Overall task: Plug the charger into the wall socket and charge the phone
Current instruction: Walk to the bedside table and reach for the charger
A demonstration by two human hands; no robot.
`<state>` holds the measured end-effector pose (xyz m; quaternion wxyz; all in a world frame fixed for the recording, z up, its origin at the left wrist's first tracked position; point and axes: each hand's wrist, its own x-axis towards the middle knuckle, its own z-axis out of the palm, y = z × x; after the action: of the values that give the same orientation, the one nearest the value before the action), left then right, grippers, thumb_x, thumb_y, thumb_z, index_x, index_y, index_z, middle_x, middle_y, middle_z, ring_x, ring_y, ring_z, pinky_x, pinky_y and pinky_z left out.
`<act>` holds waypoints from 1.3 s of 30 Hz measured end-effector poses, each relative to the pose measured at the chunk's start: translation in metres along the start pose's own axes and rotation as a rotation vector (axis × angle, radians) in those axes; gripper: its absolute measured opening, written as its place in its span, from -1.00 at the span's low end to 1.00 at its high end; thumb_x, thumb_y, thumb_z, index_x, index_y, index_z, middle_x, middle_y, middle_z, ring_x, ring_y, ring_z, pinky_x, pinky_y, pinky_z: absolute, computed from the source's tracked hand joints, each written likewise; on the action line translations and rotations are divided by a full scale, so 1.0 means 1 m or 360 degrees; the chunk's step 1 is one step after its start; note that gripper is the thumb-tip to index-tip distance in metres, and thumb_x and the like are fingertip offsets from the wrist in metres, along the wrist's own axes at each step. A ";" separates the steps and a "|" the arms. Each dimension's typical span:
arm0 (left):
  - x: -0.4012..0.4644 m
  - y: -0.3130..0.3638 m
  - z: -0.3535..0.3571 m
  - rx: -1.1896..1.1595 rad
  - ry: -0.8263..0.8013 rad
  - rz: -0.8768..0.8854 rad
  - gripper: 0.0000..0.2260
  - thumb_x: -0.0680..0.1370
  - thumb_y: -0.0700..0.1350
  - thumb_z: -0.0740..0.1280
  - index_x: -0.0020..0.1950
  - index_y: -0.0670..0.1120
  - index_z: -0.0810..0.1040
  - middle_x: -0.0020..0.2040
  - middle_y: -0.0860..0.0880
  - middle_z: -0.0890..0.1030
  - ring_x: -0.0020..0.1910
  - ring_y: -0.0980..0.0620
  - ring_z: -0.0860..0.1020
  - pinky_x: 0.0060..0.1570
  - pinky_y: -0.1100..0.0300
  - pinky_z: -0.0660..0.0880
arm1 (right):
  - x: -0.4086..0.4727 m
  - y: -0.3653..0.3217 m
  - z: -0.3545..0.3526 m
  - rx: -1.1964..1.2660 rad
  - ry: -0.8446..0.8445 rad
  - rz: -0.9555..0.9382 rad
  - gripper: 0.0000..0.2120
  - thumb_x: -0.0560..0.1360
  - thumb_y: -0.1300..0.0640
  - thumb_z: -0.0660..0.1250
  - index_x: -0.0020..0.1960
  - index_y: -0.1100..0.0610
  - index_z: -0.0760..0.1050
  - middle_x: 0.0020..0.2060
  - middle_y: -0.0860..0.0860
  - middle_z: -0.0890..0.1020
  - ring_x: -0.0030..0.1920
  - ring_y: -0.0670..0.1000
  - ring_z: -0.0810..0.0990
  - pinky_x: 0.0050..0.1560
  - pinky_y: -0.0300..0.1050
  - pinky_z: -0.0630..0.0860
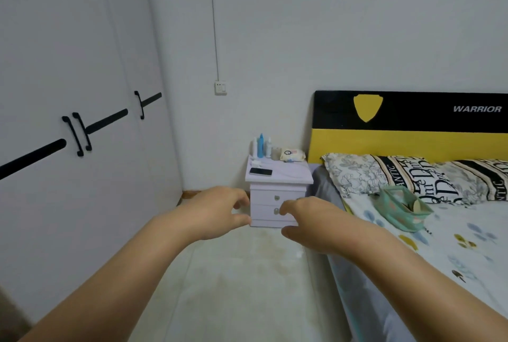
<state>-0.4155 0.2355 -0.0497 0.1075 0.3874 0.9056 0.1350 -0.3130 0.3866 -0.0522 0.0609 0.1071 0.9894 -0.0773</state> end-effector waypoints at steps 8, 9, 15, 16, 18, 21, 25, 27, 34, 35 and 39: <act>0.109 -0.007 -0.015 0.0034 0.0050 -0.0064 -0.71 0.50 0.03 0.29 0.18 -0.04 0.48 0.19 -0.03 0.57 0.10 -0.02 0.53 0.14 0.09 0.46 | 0.102 0.053 -0.024 -0.0016 0.0096 -0.0102 -0.69 0.53 0.04 0.20 0.25 0.08 0.42 0.21 0.10 0.53 0.17 0.12 0.50 0.11 -0.01 0.49; 0.124 -0.006 -0.018 0.0039 0.0054 -0.0069 -0.72 0.50 0.03 0.29 0.17 -0.04 0.48 0.18 -0.04 0.58 0.10 -0.02 0.53 0.13 0.11 0.46 | 0.115 0.061 -0.028 -0.0030 0.0085 -0.0106 -0.68 0.53 0.04 0.20 0.26 0.08 0.41 0.22 0.10 0.53 0.17 0.12 0.50 0.10 -0.02 0.48; 0.193 -0.011 -0.029 0.0008 0.0056 -0.0138 -0.67 0.50 0.04 0.29 0.22 -0.04 0.46 0.21 -0.05 0.55 0.14 -0.02 0.51 0.17 0.10 0.44 | 0.185 0.095 -0.047 -0.0052 0.0053 -0.0147 -0.67 0.54 0.06 0.18 0.28 0.09 0.38 0.24 0.11 0.51 0.22 0.12 0.47 0.17 0.00 0.47; 0.204 -0.014 -0.030 0.0013 0.0045 -0.0144 -0.68 0.50 0.03 0.29 0.21 -0.05 0.46 0.20 -0.05 0.56 0.14 -0.02 0.51 0.17 0.10 0.45 | 0.195 0.099 -0.048 -0.0051 0.0034 -0.0160 -0.68 0.54 0.06 0.17 0.27 0.10 0.39 0.23 0.11 0.52 0.21 0.13 0.46 0.18 0.01 0.47; 0.225 -0.020 -0.032 0.0017 0.0026 -0.0164 -0.69 0.50 0.03 0.29 0.19 -0.05 0.47 0.18 -0.06 0.56 0.13 -0.02 0.52 0.18 0.07 0.45 | 0.217 0.105 -0.048 -0.0059 -0.0011 -0.0183 -0.68 0.54 0.05 0.17 0.26 0.11 0.39 0.22 0.12 0.52 0.19 0.13 0.47 0.17 0.01 0.46; 0.260 -0.032 -0.035 0.0027 -0.0002 -0.0195 -0.68 0.50 0.04 0.29 0.21 -0.05 0.46 0.19 -0.06 0.55 0.13 -0.03 0.51 0.19 0.07 0.45 | 0.253 0.114 -0.047 -0.0068 -0.0068 -0.0201 -0.67 0.55 0.04 0.17 0.28 0.11 0.38 0.22 0.12 0.52 0.19 0.13 0.47 0.16 -0.01 0.45; 0.309 -0.056 -0.040 0.0024 -0.0056 -0.0209 -0.65 0.50 0.05 0.28 0.25 -0.03 0.43 0.24 -0.05 0.52 0.15 -0.03 0.49 0.19 0.09 0.43 | 0.305 0.123 -0.047 -0.0073 -0.0089 -0.0192 -0.68 0.55 0.06 0.17 0.27 0.11 0.39 0.20 0.11 0.53 0.17 0.12 0.49 0.15 -0.02 0.46; 0.334 -0.071 -0.045 0.0022 -0.0071 -0.0203 -0.63 0.51 0.06 0.27 0.28 -0.02 0.41 0.27 -0.03 0.50 0.16 -0.02 0.49 0.18 0.11 0.42 | 0.334 0.126 -0.048 -0.0070 -0.0096 -0.0180 -0.69 0.54 0.06 0.17 0.26 0.11 0.40 0.19 0.10 0.54 0.15 0.11 0.51 0.11 -0.03 0.48; 0.423 -0.122 -0.063 0.0004 -0.0094 -0.0184 -0.61 0.50 0.09 0.26 0.29 0.01 0.39 0.29 0.00 0.48 0.16 0.02 0.48 0.10 0.20 0.38 | 0.430 0.136 -0.053 -0.0031 -0.0096 -0.0104 -0.67 0.54 0.03 0.17 0.27 0.09 0.38 0.21 0.08 0.52 0.16 0.09 0.49 0.08 -0.07 0.46; 0.435 -0.128 -0.064 0.0008 -0.0106 -0.0182 -0.61 0.50 0.09 0.26 0.30 0.01 0.39 0.29 0.00 0.48 0.16 0.02 0.48 0.09 0.20 0.38 | 0.441 0.138 -0.053 -0.0028 -0.0113 -0.0097 -0.67 0.55 0.02 0.16 0.28 0.08 0.37 0.22 0.07 0.51 0.17 0.09 0.49 0.07 -0.08 0.45; 0.479 -0.147 -0.065 0.0006 -0.0171 -0.0168 -0.61 0.50 0.09 0.26 0.29 0.01 0.40 0.27 0.00 0.49 0.08 0.05 0.47 0.06 0.23 0.37 | 0.484 0.147 -0.054 -0.0027 -0.0186 -0.0096 -0.65 0.55 0.01 0.16 0.30 0.07 0.36 0.23 0.08 0.50 0.18 0.09 0.48 0.08 -0.09 0.44</act>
<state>-0.8576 0.4778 -0.0802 0.1623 0.3459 0.9180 0.1066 -0.7553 0.6355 -0.0859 0.1172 0.0722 0.9875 -0.0770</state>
